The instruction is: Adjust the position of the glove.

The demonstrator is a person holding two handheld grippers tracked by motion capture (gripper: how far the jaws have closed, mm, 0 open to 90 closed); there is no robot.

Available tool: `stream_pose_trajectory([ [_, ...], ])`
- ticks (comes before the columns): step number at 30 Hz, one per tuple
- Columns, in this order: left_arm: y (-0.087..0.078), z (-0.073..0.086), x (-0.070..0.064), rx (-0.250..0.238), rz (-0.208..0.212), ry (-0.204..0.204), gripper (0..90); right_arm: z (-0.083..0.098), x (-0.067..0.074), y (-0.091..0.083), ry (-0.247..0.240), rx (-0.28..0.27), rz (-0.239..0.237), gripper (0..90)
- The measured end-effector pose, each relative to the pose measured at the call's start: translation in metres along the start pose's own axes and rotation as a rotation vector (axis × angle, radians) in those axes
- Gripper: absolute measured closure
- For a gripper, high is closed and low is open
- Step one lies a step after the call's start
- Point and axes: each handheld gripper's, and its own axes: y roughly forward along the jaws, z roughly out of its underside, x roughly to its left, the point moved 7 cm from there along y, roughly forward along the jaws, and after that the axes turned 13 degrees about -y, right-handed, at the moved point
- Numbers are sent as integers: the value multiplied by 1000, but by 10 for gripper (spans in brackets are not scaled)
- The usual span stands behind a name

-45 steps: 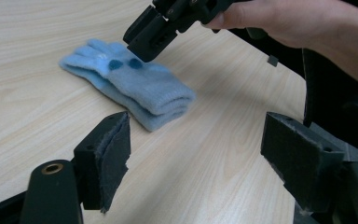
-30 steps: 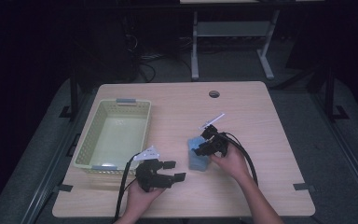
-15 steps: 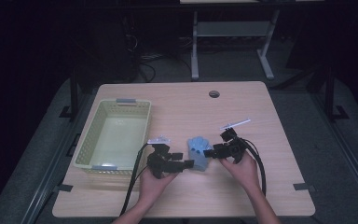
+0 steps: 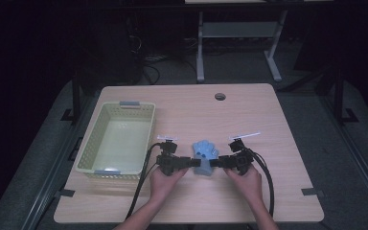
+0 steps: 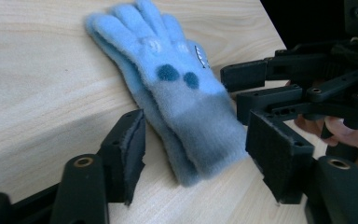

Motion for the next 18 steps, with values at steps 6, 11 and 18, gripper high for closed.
stream_pose_trajectory([
  [6,4,-1,3,8,8,-31,446,0,0,5,35,-10,-24,481],
  [11,8,0,7,20,11,-61,487,-1,0,8,60,-24,-40,488],
  [18,12,1,10,34,10,-73,543,-1,2,12,72,-17,-23,515],
])
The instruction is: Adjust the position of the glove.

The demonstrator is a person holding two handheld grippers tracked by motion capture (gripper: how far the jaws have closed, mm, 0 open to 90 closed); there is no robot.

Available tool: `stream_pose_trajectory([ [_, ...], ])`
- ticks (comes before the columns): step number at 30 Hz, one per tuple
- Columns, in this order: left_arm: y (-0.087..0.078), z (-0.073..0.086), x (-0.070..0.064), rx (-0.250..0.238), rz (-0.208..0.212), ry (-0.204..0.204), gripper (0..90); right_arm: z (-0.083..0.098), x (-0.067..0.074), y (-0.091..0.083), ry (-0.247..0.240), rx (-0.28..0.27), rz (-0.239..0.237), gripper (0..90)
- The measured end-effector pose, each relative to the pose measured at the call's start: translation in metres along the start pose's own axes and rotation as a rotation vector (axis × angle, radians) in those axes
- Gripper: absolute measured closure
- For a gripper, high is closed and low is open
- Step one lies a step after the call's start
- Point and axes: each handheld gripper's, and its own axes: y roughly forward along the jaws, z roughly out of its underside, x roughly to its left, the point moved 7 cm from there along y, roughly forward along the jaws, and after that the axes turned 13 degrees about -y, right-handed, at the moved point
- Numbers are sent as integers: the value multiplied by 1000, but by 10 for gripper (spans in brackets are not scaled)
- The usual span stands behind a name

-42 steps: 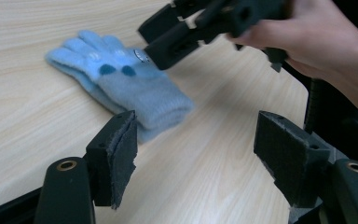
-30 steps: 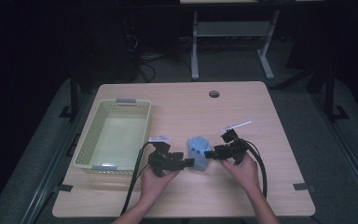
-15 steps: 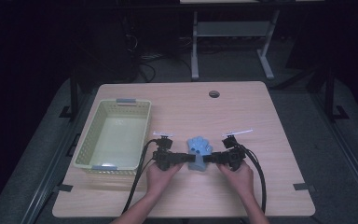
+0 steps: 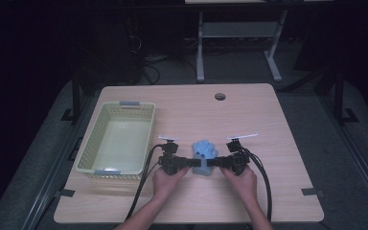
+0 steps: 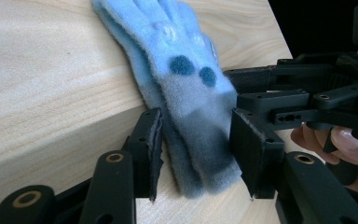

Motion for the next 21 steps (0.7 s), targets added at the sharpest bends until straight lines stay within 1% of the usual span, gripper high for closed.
stream_pose_trajectory([
  [1,0,0,0,0,0,0,550,0,0,0,-11,1,6,525],
  [3,1,0,0,2,1,-1,577,-1,2,2,-18,10,34,559],
  [4,1,0,0,2,1,-1,586,-1,2,2,-18,10,34,559],
  [5,2,0,0,8,6,-4,596,-2,4,4,-32,18,57,588],
  [6,2,1,1,13,8,-3,604,-3,5,5,-45,21,73,595],
  [11,4,1,1,19,10,-3,641,-4,10,9,-67,36,114,656],
  [15,4,0,3,33,29,-24,674,-5,12,14,-81,28,125,715],
  [17,4,0,4,35,30,-22,693,-5,13,15,-77,23,114,738],
  [19,5,0,4,30,33,-17,716,-5,12,15,-61,21,100,756],
  [20,5,-1,4,28,39,-16,716,-5,12,15,-61,21,100,756],
  [21,5,-1,4,28,47,-16,732,-5,11,15,-55,13,76,767],
])
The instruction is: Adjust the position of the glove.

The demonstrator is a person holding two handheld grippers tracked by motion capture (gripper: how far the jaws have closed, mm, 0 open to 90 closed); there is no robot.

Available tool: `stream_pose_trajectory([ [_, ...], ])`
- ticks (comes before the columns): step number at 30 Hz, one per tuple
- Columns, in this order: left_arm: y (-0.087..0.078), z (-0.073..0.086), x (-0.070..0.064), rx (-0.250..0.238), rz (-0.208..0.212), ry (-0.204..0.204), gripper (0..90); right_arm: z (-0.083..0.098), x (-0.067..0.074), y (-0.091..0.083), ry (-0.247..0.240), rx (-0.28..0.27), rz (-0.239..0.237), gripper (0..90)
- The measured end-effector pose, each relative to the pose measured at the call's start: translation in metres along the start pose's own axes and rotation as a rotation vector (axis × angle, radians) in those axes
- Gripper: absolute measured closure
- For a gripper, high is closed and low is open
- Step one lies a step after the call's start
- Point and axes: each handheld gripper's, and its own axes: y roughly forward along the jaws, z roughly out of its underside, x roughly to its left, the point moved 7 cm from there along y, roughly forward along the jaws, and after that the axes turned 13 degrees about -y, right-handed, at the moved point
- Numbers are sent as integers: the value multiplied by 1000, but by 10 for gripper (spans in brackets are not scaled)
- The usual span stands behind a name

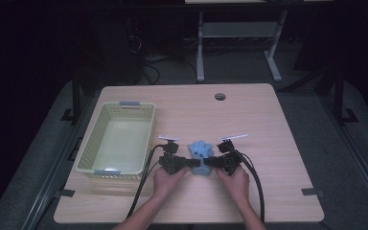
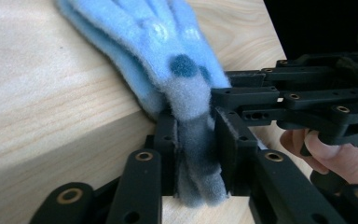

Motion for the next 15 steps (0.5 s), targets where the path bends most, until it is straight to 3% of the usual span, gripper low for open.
stream_pose_trajectory([
  [3,0,-2,1,-2,30,-4,758,0,-4,-2,16,-24,-42,796],
  [15,-2,-3,-6,-3,43,23,775,-4,-1,-11,-4,-34,-55,814],
])
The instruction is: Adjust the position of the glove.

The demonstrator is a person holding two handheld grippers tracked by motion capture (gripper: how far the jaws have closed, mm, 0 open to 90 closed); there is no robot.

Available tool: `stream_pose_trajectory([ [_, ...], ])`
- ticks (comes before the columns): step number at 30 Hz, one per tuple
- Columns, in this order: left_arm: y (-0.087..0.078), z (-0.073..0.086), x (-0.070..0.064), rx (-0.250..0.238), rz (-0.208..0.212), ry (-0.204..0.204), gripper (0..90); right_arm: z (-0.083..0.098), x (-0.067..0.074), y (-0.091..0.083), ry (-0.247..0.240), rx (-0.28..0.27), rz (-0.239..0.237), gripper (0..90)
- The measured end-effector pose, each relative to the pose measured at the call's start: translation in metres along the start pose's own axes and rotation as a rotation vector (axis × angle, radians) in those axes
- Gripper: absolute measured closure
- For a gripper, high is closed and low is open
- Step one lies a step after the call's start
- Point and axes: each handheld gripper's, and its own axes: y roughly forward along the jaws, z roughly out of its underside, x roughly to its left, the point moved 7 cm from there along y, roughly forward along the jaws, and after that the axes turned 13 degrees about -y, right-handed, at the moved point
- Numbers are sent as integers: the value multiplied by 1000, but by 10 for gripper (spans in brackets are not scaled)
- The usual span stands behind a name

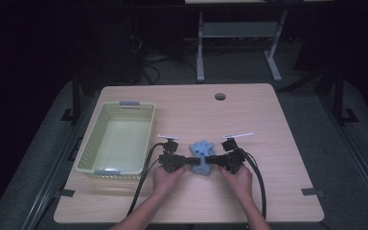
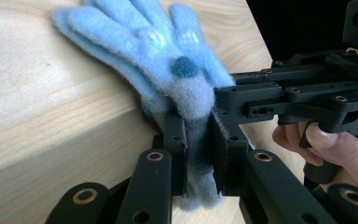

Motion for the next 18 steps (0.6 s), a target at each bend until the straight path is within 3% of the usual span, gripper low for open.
stream_pose_trajectory([
  [18,-14,-9,-22,-24,31,61,776,-16,10,-22,-26,-51,-6,813],
])
